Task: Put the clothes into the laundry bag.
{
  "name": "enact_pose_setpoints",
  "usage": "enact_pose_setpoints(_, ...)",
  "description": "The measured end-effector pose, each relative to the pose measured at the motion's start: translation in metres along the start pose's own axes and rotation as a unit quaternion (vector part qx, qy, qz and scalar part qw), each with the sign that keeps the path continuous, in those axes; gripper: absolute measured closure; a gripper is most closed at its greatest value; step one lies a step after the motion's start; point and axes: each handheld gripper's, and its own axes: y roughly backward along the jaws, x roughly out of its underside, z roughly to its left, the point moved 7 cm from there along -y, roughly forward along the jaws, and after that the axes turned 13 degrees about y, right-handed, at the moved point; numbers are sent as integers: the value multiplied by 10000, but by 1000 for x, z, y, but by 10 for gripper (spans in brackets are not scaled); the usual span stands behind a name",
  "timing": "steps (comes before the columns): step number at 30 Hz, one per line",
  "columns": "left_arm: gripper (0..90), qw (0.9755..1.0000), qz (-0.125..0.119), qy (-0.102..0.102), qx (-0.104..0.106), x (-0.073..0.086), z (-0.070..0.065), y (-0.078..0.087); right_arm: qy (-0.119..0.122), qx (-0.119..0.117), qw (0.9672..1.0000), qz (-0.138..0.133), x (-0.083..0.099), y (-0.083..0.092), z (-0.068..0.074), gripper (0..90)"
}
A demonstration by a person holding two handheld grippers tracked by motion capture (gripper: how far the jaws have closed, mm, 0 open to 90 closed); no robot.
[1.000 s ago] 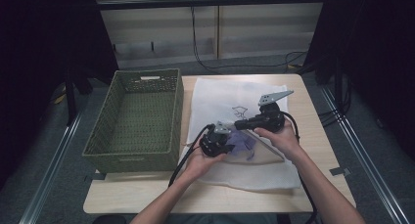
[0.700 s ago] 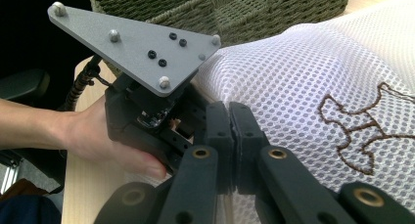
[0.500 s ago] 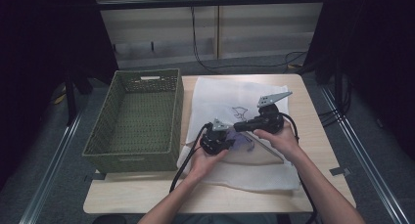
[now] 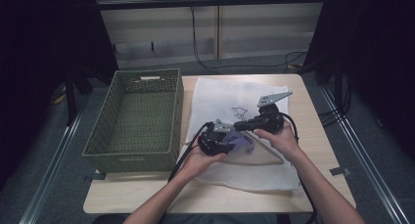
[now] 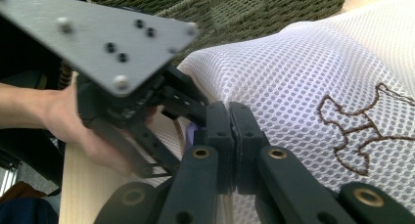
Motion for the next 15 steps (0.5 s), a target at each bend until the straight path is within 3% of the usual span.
enact_pose_setpoints(4, 546, 9999, 47, -112, 16, 7, -1, 8, 28, -11, 10000, 47, 1, -1, 0, 889)
enact_pose_setpoints(10, 481, 9995, -144, -192, 182, 10, -6, 23, 19, 1, 10000, 68, 3, -1, -1, 889)
enact_pose_setpoints(11, 481, 9992, -137, -326, 208, 11, -6, 25, 16, -1, 10000, 71, 3, -1, -1, 889)
enact_pose_setpoints(14, 525, 9983, -269, -404, 322, 17, -9, 24, 7, 8, 10000, 65, 3, -2, 0, 890)
enact_pose_setpoints(15, 560, 9983, -191, -482, 265, 19, -10, 23, 28, 9, 10000, 68, 2, -2, 1, 889)
